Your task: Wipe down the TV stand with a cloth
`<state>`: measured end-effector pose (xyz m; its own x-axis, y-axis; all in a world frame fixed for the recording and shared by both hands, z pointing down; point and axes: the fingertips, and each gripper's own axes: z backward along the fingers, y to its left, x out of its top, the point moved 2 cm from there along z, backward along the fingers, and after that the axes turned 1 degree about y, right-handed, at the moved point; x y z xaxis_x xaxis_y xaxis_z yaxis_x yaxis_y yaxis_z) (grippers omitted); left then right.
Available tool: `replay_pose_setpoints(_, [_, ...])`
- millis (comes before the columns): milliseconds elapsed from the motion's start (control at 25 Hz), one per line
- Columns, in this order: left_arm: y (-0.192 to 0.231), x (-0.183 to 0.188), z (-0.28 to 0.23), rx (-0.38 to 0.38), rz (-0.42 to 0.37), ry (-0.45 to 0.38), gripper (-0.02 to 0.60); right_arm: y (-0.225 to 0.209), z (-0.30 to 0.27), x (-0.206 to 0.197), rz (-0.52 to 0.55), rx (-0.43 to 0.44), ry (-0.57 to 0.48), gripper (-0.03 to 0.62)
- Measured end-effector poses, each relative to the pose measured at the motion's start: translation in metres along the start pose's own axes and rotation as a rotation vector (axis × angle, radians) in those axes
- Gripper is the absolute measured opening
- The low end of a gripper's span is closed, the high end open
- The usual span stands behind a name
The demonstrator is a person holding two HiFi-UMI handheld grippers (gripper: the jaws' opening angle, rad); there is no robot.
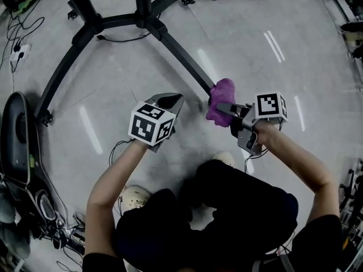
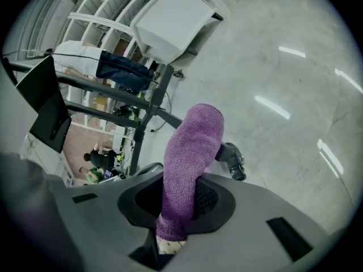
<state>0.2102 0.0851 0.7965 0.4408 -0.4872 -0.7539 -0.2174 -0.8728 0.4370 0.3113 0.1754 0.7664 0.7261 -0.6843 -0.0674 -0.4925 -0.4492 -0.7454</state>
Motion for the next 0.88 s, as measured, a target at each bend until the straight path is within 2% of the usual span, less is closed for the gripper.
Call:
replay_pose_setpoints(240, [0.007, 0.05, 0.05, 0.054, -0.004, -0.089, 0.005, 0.079, -0.014, 0.015, 0.308, 0.062, -0.011, 0.089])
replay_pose_setpoints(360, [0.013, 0.075, 0.073, 0.076, -0.015, -0.137, 0.005, 0.113, -0.025, 0.022, 0.423, 0.08, -0.032, 0.089])
replay_pose_setpoints(440, [0.02, 0.089, 0.088, 0.106, -0.02, -0.168, 0.005, 0.135, -0.036, 0.028, 0.51, 0.092, -0.043, 0.089])
replay_pose_setpoints(520, [0.025, 0.103, 0.104, 0.144, -0.035, -0.196, 0.005, 0.161, -0.044, 0.033, 0.641, 0.102, -0.063, 0.089])
replay_pose_setpoints(600, [0.028, 0.115, 0.121, 0.179, -0.043, -0.221, 0.005, 0.186, -0.05, 0.035, 0.782, 0.09, -0.101, 0.089])
replay_pose_setpoints(680, [0.029, 0.127, 0.139, 0.208, -0.014, -0.246, 0.005, 0.207, -0.051, 0.03, 0.895, 0.058, -0.132, 0.089])
replay_pose_setpoints(760, [0.023, 0.138, 0.157, 0.232, 0.029, -0.27, 0.005, 0.231, -0.047, 0.022, 0.978, 0.044, -0.131, 0.089])
replay_pose_setpoints(880, [0.007, 0.152, 0.189, 0.268, 0.034, -0.255, 0.005, 0.271, -0.039, 0.007, 1.033, 0.064, -0.097, 0.089])
